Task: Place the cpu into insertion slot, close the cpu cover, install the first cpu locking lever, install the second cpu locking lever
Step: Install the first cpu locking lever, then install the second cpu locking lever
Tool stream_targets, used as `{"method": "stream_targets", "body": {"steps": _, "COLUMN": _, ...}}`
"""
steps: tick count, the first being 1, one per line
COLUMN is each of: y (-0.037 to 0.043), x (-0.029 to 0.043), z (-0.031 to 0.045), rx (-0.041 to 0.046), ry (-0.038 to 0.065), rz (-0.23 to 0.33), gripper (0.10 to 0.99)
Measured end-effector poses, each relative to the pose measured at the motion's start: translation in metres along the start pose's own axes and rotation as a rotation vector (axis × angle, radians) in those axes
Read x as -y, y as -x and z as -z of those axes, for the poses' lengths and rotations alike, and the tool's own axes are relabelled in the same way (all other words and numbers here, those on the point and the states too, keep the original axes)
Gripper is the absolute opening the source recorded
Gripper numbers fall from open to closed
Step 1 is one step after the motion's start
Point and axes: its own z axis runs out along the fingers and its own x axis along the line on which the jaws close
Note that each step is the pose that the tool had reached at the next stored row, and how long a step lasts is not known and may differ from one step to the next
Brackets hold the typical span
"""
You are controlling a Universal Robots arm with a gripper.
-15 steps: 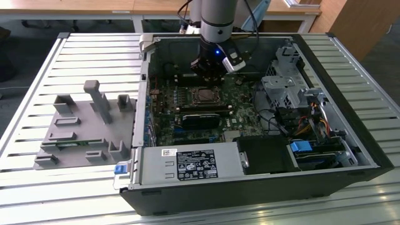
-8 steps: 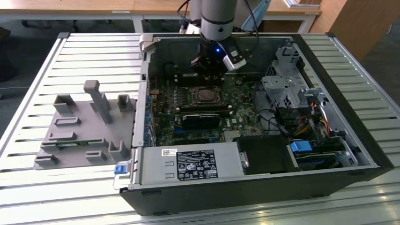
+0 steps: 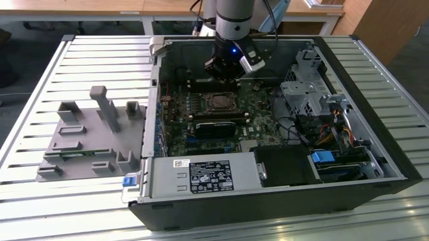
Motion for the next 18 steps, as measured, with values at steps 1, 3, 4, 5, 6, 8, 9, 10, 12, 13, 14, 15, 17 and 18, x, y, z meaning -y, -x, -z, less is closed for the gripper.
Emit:
{"method": "stream_targets", "body": {"steps": 1, "y": 0.0001, "x": 0.0002, "z": -0.0001, "rx": 0.0001, "ry": 0.0, "rz": 0.0, "gripper": 0.106}}
{"method": "stream_targets", "body": {"steps": 3, "y": 0.0003, "x": 0.0009, "z": 0.0, "rx": 0.0, "ry": 0.0, "rz": 0.0, "gripper": 0.106}}
{"method": "stream_targets", "body": {"steps": 4, "y": 0.0004, "x": 0.0013, "z": 0.0, "rx": 0.0, "ry": 0.0, "rz": 0.0, "gripper": 0.106}}
{"method": "stream_targets", "body": {"steps": 5, "y": 0.0005, "x": 0.0017, "z": 0.0001, "rx": 0.0, "ry": 0.0, "rz": 0.0, "gripper": 0.106}}
{"method": "stream_targets", "body": {"steps": 6, "y": 0.0007, "x": 0.0021, "z": 0.0001, "rx": 0.0, "ry": 0.0, "rz": 0.0, "gripper": 0.106}}
{"method": "stream_targets", "body": {"steps": 8, "y": 0.001, "x": 0.0029, "z": 0.0001, "rx": 0.0001, "ry": 0.0, "rz": 0.0, "gripper": 0.106}}
{"method": "stream_targets", "body": {"steps": 9, "y": 0.0012, "x": 0.0032, "z": 0.0001, "rx": 0.0001, "ry": 0.0, "rz": 0.0, "gripper": 0.106}}
{"method": "stream_targets", "body": {"steps": 10, "y": 0.0013, "x": 0.0035, "z": 0.0, "rx": 0.0001, "ry": 0.0, "rz": 0.0, "gripper": 0.106}}
{"method": "stream_targets", "body": {"steps": 12, "y": 0.0015, "x": 0.0041, "z": 0.0001, "rx": 0.0, "ry": 0.0, "rz": 0.0, "gripper": 0.106}}
{"method": "stream_targets", "body": {"steps": 13, "y": 0.0016, "x": 0.0043, "z": 0.0001, "rx": 0.0001, "ry": 0.0, "rz": 0.0, "gripper": 0.106}}
{"method": "stream_targets", "body": {"steps": 14, "y": 0.0017, "x": 0.0046, "z": 0.0001, "rx": 0.0001, "ry": 0.0, "rz": 0.0, "gripper": 0.106}}
{"method": "stream_targets", "body": {"steps": 15, "y": 0.0018, "x": 0.0048, "z": 0.0001, "rx": 0.0001, "ry": 0.0, "rz": 0.0, "gripper": 0.106}}
{"method": "stream_targets", "body": {"steps": 17, "y": 0.0019, "x": 0.0052, "z": 0.0001, "rx": 0.0001, "ry": 0.0, "rz": 0.0, "gripper": 0.106}}
{"method": "stream_targets", "body": {"steps": 18, "y": 0.002, "x": 0.0054, "z": 0.0001, "rx": 0.0001, "ry": 0.0, "rz": 0.0, "gripper": 0.106}}
